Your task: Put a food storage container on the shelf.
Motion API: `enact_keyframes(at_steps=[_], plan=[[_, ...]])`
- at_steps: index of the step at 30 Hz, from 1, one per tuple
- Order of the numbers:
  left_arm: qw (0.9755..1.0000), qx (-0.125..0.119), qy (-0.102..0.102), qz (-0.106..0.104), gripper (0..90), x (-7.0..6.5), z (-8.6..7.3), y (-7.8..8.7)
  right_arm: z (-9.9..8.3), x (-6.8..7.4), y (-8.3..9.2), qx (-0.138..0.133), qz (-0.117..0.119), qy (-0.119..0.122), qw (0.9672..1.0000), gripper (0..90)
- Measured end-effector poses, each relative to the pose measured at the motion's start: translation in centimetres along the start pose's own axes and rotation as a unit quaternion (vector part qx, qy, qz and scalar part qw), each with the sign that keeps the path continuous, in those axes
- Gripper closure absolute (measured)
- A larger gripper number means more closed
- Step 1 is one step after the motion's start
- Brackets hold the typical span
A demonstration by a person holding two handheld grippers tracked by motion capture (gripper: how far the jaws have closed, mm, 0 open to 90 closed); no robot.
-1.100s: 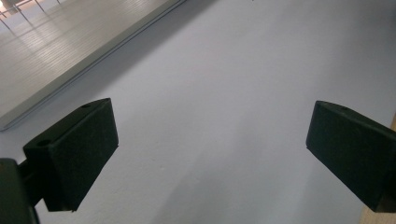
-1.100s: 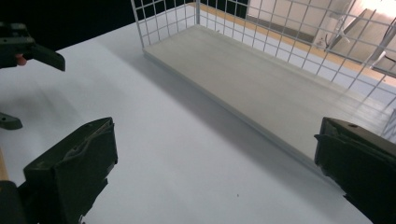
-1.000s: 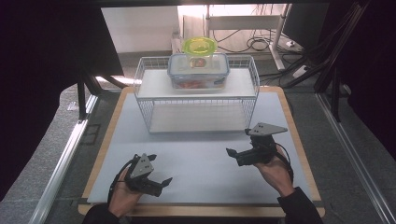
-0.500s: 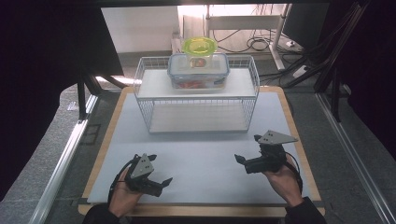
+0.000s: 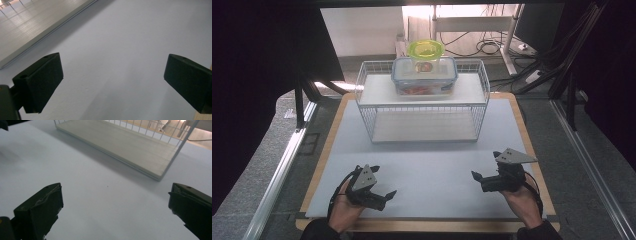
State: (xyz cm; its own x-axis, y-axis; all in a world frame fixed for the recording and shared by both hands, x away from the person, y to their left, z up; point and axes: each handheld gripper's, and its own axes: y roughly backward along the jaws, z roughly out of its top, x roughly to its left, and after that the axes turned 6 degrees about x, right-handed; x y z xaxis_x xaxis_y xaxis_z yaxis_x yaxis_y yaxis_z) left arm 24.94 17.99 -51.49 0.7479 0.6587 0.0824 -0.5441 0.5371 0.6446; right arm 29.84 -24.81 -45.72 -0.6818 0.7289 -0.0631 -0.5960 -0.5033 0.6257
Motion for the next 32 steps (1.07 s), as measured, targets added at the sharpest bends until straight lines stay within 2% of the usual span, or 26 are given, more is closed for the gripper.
enact_keyframes(at_steps=[7, 15, 23, 27, 32], plan=[[1.0, 0.001, -0.001, 0.0, 2.0, 0.0, 0.0, 0.0, -1.4, -0.2, -0.2, 0.013, -0.013, 0.0, 0.9998, 0.0], [1.0, 0.004, -0.003, 0.0, 2.0, 0.0, -0.1, -0.2, -2.7, -0.5, -0.6, 0.028, -0.014, -0.007, 0.9995, 0.0], [1.0, 0.006, -0.004, 0.0, 2.0, 0.0, -0.1, -0.2, -4.1, -0.7, -1.6, 0.062, -0.013, -0.014, 0.9979, 0.0], [1.0, 0.006, -0.005, 0.001, 2.0, -0.1, -0.2, -0.2, -4.5, -0.9, -2.0, 0.077, -0.012, -0.022, 0.9967, 0.0], [1.0, 0.005, -0.005, 0.003, 2.0, 0.0, -0.1, -0.2, -4.5, -1.0, -2.1, 0.08, -0.014, -0.023, 0.9964, 0.0]])
